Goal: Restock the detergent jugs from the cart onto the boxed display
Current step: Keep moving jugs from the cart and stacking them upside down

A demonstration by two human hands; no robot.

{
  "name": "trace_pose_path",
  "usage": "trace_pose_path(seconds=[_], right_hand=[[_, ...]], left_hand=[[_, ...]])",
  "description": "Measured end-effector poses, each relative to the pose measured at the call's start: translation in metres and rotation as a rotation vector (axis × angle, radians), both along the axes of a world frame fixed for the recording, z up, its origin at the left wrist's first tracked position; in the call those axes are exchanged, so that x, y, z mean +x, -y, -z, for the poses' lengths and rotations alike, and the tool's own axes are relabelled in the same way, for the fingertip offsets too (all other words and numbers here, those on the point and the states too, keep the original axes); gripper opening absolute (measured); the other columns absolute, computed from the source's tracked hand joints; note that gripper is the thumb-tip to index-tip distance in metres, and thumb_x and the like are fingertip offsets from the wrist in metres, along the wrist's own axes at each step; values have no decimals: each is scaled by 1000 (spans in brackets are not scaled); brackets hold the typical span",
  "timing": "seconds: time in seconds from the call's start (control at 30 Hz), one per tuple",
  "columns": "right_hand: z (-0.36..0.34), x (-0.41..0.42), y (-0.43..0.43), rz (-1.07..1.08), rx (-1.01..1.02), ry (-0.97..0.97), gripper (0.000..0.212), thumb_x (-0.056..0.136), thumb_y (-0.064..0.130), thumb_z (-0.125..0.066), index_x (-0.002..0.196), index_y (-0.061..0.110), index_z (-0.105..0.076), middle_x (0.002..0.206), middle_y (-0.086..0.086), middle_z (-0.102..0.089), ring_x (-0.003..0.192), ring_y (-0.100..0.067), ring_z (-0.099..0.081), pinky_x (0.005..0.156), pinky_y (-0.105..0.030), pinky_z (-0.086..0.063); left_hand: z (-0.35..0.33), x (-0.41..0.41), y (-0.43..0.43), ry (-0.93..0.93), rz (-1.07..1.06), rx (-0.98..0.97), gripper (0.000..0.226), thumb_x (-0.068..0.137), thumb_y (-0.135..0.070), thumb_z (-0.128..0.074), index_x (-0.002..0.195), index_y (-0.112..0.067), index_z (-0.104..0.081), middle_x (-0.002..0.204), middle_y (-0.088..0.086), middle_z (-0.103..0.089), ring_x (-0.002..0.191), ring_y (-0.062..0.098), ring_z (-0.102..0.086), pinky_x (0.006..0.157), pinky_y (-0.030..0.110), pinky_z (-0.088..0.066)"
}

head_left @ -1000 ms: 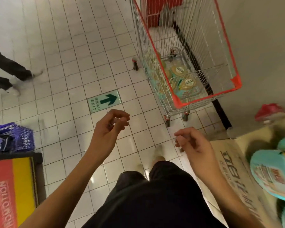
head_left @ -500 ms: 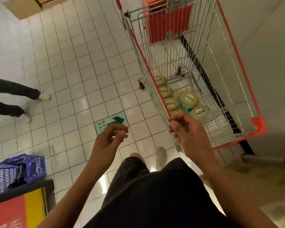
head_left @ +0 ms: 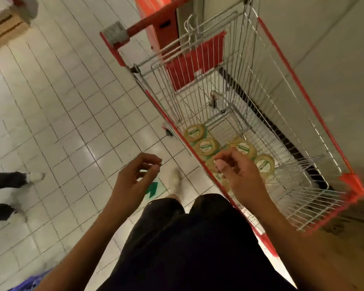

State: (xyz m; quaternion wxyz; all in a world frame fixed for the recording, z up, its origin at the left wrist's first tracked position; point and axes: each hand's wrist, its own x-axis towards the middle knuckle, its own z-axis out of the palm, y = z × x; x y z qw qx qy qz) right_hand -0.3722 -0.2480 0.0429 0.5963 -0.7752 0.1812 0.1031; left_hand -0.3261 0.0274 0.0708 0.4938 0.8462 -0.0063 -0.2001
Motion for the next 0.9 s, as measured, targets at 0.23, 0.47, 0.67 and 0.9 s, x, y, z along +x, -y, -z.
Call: trace_pose_path(seconds=[0.23, 0.47, 0.67, 0.9], right_hand=[[31, 54, -7, 217, 11, -115, 5, 98, 32, -67, 100, 35, -70, 100, 13, -75, 90, -4, -68, 75, -11, -50], [127, 114, 28, 53, -198, -322, 22, 94, 24, -75, 113, 26, -63, 113, 2, -65, 101, -16, -62, 83, -32, -49], [239, 162, 48, -316, -409, -480, 65, 87, 33, -78, 144, 16, -53, 147, -16, -51, 133, -37, -52, 106, -47, -47], [381, 195, 54, -574, -647, -488, 100, 78, 50, -85, 158, 14, -37, 160, -16, -38, 147, -37, -39, 121, -53, -31]], left_hand=[[18, 153, 46, -3, 470, 58, 11, 105, -23, -62, 115, -24, -67, 114, -12, -70, 103, 8, -67, 85, 22, -56], [127, 236, 135, -81, 825, 385, 37, 101, -35, -65, 133, -18, -57, 121, 1, -65, 106, 21, -65, 88, 38, -56], [249, 269, 179, -230, 781, 611, 58, 98, -35, -71, 145, -9, -49, 136, 15, -61, 123, 34, -61, 90, 38, -49], [410, 299, 196, -304, 899, 958, 96, 90, -51, -74, 163, -8, -27, 162, 22, -35, 149, 43, -36, 117, 51, -39]])
